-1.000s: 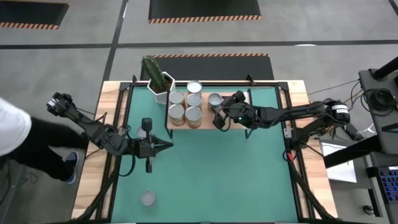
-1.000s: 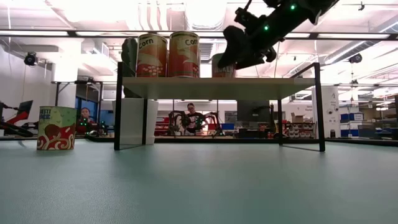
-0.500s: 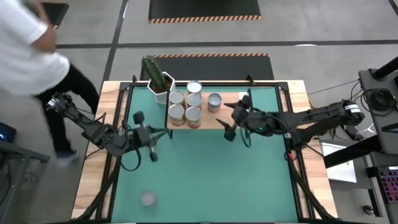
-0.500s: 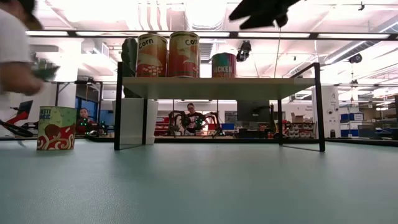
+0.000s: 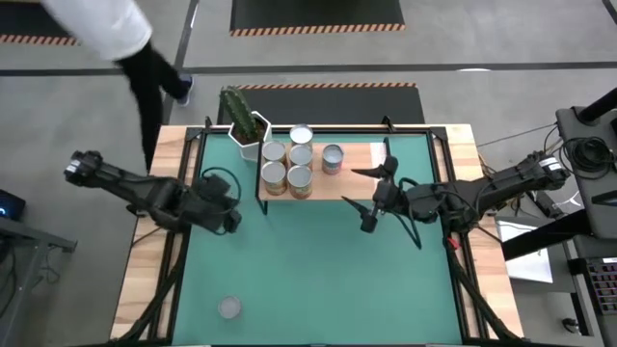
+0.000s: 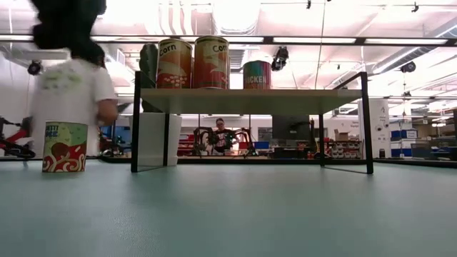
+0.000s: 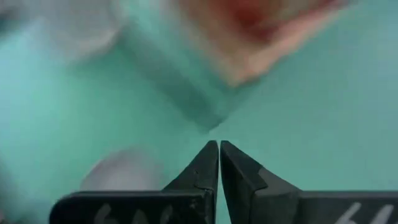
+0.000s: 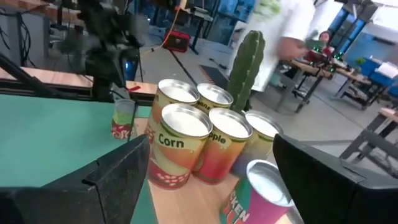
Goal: Pick and place cans onto a shelf
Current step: Put the canned spaghetti sauce on the shelf
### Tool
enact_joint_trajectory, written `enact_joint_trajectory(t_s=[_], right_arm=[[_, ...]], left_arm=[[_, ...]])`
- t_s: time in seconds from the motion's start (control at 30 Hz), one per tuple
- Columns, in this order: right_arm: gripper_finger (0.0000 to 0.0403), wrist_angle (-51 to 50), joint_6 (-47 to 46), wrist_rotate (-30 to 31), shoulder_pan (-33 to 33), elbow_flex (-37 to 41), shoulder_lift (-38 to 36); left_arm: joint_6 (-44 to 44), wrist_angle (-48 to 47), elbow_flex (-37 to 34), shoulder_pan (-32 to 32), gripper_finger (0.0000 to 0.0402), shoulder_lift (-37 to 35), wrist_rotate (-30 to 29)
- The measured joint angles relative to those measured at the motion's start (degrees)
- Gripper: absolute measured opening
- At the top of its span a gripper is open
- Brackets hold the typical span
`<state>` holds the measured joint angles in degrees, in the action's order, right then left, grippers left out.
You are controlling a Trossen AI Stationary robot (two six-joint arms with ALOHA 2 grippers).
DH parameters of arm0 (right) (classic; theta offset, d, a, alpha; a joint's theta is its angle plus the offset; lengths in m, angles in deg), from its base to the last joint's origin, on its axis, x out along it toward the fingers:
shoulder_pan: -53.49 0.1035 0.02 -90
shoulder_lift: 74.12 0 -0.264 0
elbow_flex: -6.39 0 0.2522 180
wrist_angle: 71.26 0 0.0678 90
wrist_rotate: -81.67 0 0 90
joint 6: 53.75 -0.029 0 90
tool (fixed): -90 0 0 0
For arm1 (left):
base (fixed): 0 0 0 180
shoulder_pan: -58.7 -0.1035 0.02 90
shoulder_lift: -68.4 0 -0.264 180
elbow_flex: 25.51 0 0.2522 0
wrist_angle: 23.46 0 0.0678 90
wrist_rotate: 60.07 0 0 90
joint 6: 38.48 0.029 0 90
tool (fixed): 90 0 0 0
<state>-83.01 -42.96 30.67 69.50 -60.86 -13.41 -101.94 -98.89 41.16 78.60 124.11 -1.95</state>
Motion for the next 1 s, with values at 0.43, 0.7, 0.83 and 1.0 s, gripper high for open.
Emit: enact_joint_trajectory(t_s=[0.43, 0.7, 0.83, 1.0], right_arm=[[0.0325, 0.1, 4.9, -0.2, 0.0, 0.0, 0.4], [0.0325, -0.3, 4.8, -0.2, 0.0, 0.0, 0.4], [0.0325, -0.3, 4.8, -0.2, 0.0, 0.0, 0.4], [0.0325, -0.2, 4.8, -0.2, 0.0, 0.0, 0.4]], left_arm=[[-15.1, -20.1, -0.2, -7.6, 0.0, 4.6, 14.4], [-15.1, -18.9, -0.2, -8.1, 0.0005, 6.6, 12.9], [-13.9, -18.9, -0.2, -8.2, 0.0043, 8.6, 15.6], [-13.6, -18.9, -0.2, -8.2, 0.0134, 12.4, 15.1]])
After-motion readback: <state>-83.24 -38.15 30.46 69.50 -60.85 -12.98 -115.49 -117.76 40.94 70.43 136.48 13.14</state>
